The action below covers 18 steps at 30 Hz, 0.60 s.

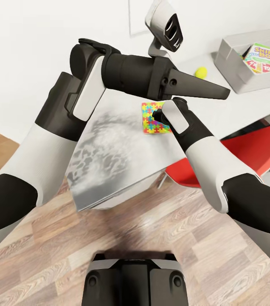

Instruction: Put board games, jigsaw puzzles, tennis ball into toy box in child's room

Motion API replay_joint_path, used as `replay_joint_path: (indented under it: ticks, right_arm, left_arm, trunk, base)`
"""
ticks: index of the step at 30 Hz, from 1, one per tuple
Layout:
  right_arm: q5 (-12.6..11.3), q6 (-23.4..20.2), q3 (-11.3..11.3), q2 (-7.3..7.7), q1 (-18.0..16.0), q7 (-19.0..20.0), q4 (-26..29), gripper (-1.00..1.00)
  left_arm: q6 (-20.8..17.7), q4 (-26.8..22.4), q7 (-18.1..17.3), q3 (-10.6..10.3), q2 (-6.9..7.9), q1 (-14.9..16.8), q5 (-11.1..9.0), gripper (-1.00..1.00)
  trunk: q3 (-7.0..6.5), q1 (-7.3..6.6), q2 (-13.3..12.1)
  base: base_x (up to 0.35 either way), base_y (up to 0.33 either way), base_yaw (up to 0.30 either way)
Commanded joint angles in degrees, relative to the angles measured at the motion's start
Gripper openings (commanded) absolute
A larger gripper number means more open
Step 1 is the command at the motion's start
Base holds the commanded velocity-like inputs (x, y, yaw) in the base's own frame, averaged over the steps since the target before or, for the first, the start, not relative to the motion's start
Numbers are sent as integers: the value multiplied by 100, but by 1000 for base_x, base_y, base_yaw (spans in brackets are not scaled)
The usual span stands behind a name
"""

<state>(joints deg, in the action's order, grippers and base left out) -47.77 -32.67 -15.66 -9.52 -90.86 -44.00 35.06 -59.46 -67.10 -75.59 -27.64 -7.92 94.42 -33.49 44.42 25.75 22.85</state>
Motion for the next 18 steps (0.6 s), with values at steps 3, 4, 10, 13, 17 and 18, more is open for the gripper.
replay_joint_path:
  ticks: [3,4,10,13,17,18]
  right_arm:
    - [-111,-23,-29,3,-2,-43,-140,100]
    - [-111,-24,-30,3,-2,-44,-140,100]
    - [-110,-28,-29,3,-2,-43,-140,100]
    - [-110,-29,-30,3,-2,-40,-140,100]
    - [-110,-29,-33,3,-2,-44,-140,100]
    - [-110,-29,-33,3,-2,-44,-140,100]
  left_arm:
    - [-48,4,-8,-4,0,6,-17,100]
    - [-48,4,-8,-4,0,6,-17,100]
    - [-48,4,11,-4,0,5,-17,100]
    - [-48,9,14,-4,0,6,-17,100]
    - [-48,49,17,-4,0,3,-14,100]
    - [-48,77,18,-4,0,4,-15,100]
  trunk:
    - [8,3,7]
    - [8,3,7]
    - [8,3,7]
    - [8,3,7]
    - [8,3,7]
    - [8,3,7]
  base:
    - [-155,15,0]
    - [-167,31,0]
    - [-116,40,0]
    - [-113,103,0]
    - [-125,156,0]
    - [-61,71,0]
